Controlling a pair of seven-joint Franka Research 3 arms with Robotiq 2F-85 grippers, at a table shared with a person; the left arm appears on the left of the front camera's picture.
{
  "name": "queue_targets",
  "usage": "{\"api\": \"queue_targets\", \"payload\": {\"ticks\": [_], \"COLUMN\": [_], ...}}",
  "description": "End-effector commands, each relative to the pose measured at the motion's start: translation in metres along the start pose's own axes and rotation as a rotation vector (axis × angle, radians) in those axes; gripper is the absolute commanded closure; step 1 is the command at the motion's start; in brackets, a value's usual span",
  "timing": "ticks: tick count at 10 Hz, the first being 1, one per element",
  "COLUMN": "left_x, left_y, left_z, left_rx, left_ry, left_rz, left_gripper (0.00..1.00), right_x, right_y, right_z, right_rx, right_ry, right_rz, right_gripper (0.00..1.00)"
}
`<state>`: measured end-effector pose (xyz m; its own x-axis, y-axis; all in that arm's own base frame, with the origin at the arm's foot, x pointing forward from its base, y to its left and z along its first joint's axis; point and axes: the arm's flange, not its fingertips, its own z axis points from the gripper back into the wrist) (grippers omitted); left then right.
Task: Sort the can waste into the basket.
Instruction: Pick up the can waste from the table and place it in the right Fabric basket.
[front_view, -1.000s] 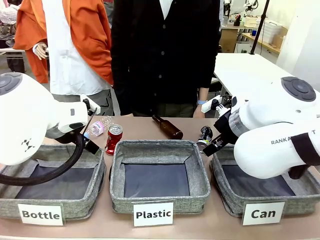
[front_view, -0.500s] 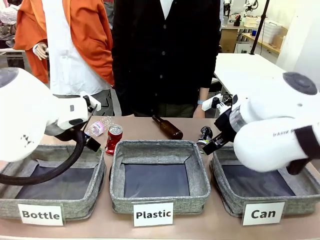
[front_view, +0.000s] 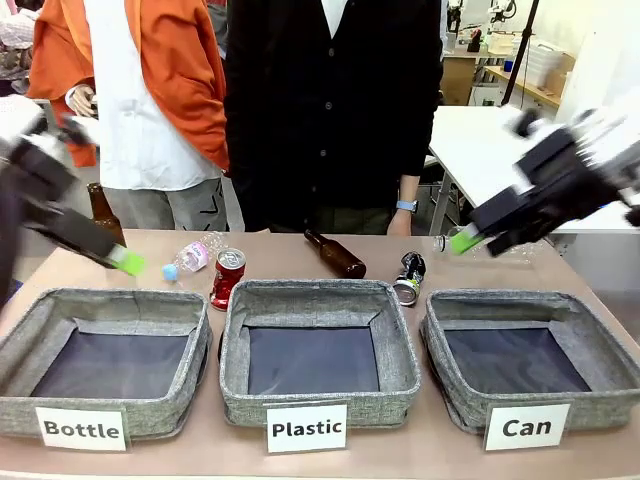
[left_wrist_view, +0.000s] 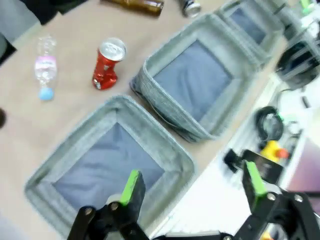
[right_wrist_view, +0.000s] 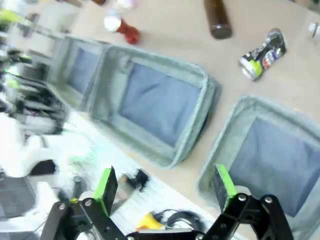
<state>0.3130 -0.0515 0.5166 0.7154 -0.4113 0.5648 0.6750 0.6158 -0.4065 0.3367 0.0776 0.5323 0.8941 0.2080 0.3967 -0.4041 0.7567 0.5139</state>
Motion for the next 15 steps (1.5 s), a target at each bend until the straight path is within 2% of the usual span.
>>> {"api": "queue_targets", "payload": {"ticks": [1, 3, 4, 5, 7, 8, 9, 14, 15], "left_x": [-0.085, -0.157, -0.173, -0.189, -0.183, -0.168, -0.191, -0.191, -0.191], "left_y": [0.044, 0.095, 0.094, 0.088, 0.080, 0.081, 0.137, 0.137, 0.137], "left_z": [0.054, 0.098, 0.091, 0.083, 0.065, 0.061, 0.152, 0.152, 0.152], "left_rx": [-0.109, -0.210, -0.248, -0.248, -0.225, -0.211, -0.246, -0.246, -0.246], "left_ry": [-0.173, -0.452, -0.554, -0.610, -0.697, -0.705, -0.658, -0.658, -0.658], "left_rz": [0.138, 0.343, 0.430, 0.473, 0.588, 0.616, 0.579, 0.579, 0.579], "left_gripper": [0.00, 0.00, 0.00, 0.00, 0.00, 0.00, 0.00, 0.00, 0.00], "right_x": [-0.020, -0.054, -0.070, -0.084, -0.104, -0.106, -0.103, -0.103, -0.102], "right_y": [-0.053, -0.110, -0.134, -0.156, -0.188, -0.195, -0.187, -0.187, -0.184], "right_z": [0.043, 0.081, 0.095, 0.107, 0.118, 0.116, 0.128, 0.128, 0.126], "right_rx": [0.163, 0.285, 0.308, 0.332, 0.340, 0.329, 0.317, 0.317, 0.300], "right_ry": [-0.132, -0.288, -0.340, -0.391, -0.481, -0.508, -0.441, -0.441, -0.417], "right_rz": [-0.184, -0.359, -0.427, -0.491, -0.585, -0.624, -0.595, -0.595, -0.616], "right_gripper": [0.00, 0.00, 0.00, 0.00, 0.00, 0.00, 0.00, 0.00, 0.00]}}
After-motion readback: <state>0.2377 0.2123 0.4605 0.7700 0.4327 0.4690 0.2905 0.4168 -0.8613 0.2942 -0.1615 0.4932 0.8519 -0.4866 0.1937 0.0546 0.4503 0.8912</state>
